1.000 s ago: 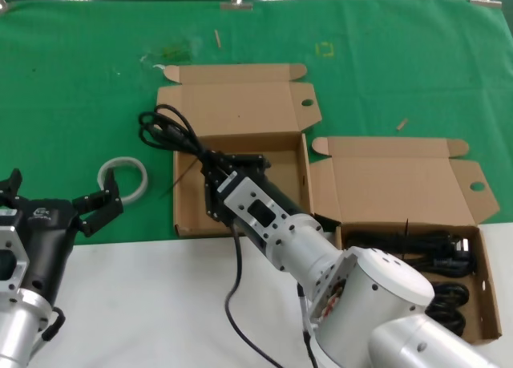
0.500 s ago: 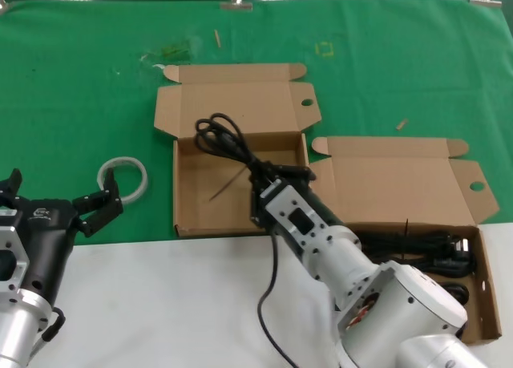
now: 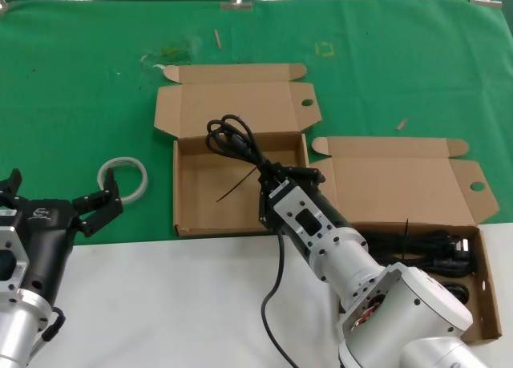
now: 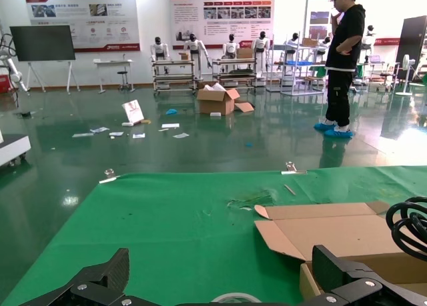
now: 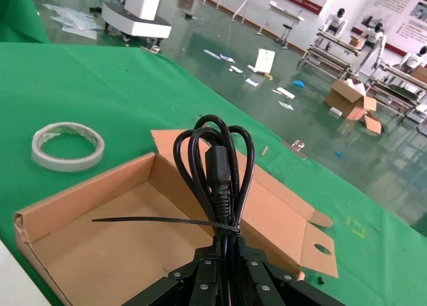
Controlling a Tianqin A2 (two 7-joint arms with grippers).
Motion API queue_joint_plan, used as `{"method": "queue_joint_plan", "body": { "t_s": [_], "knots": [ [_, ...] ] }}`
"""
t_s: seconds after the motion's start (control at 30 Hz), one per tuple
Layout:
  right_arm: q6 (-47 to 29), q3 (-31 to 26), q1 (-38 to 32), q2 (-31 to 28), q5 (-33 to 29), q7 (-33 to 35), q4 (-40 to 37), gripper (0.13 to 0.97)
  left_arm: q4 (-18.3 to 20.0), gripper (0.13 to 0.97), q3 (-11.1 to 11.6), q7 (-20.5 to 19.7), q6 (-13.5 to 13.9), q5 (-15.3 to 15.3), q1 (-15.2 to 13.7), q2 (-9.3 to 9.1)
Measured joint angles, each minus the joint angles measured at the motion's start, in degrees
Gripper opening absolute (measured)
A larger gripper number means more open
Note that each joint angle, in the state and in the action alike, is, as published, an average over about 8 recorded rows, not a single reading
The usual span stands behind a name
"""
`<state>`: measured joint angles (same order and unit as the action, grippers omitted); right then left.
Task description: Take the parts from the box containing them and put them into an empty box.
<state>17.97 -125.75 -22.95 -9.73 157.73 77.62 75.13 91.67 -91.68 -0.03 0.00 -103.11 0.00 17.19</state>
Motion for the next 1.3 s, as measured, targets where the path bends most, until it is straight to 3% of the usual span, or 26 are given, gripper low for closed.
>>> {"method": "queue_joint_plan", "body": {
  "t_s": [0.3,0.6,0.83,1.0,1.3],
  "knots": [
    [0.17,-0.35,-0.20,0.00,0.00,-0.88,0.13,0.172,0.00,0.965,0.00,0.00,0.00,0.00,0.00,0.00],
    [0.45,-0.38,-0.44,0.00,0.00,-1.14,0.20,0.225,0.00,0.965,0.00,0.00,0.00,0.00,0.00,0.00],
    [1.04,0.25,0.32,0.00,0.00,-0.84,0.96,0.326,0.00,0.965,0.00,0.02,0.00,0.00,0.00,0.00],
    [2.43,3.87,3.28,0.01,0.00,0.73,4.14,0.341,0.00,0.965,0.00,0.03,0.00,0.00,0.00,0.00],
    [4.99,14.01,11.80,0.01,0.00,3.02,12.98,0.523,0.00,0.965,0.00,0.02,0.00,-0.01,0.00,0.00]
  ]
}}
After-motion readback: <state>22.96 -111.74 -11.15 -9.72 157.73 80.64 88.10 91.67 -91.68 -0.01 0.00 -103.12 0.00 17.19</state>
